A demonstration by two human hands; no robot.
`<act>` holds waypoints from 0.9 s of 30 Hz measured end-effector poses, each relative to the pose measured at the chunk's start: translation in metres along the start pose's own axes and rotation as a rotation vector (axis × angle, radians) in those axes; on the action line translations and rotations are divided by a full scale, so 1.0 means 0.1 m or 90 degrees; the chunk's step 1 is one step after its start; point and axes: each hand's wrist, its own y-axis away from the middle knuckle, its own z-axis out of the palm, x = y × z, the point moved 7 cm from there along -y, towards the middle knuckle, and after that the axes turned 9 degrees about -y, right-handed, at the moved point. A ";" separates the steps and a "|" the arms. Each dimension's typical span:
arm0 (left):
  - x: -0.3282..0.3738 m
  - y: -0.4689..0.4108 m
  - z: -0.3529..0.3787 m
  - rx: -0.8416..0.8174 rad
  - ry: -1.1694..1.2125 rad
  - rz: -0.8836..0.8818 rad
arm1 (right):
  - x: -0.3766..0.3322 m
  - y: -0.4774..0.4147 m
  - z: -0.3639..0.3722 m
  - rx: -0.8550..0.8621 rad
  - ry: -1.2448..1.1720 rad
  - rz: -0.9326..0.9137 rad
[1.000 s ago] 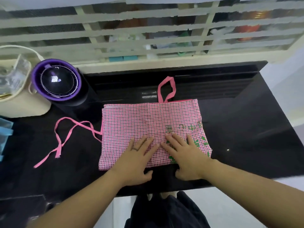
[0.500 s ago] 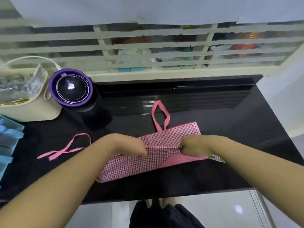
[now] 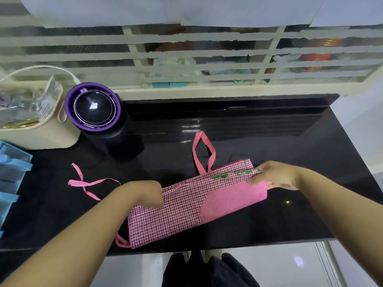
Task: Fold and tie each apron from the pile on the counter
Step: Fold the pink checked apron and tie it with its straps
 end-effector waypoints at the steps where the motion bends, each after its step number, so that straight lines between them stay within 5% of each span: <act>1: 0.00 -0.01 0.02 0.003 -0.011 -0.005 | 0.05 -0.02 -0.01 0.033 -0.029 -0.016; 8: -0.04 0.02 0.02 0.092 -0.059 -0.105 | 0.08 -0.12 0.08 0.346 0.177 -0.106; 11: 0.06 0.19 -0.16 0.328 -0.142 -0.184 | 0.10 -0.09 0.10 0.428 0.210 -0.116; 13: 0.44 0.32 -0.18 0.537 -0.172 -0.087 | 0.12 -0.07 0.12 0.451 0.208 -0.120; 15: 0.92 0.32 0.04 0.637 -0.187 0.094 | 0.12 -0.05 0.13 0.462 0.211 -0.131; 19: 1.23 -0.10 0.52 0.476 -0.132 0.111 | 0.11 -0.04 0.13 0.486 0.215 -0.165; 24: 1.30 -0.35 0.53 0.445 -0.133 0.123 | 0.19 0.13 0.03 0.573 0.141 -0.151; 27: 1.40 -0.36 0.37 0.473 -0.123 0.166 | -0.10 0.48 0.10 0.732 0.239 -0.334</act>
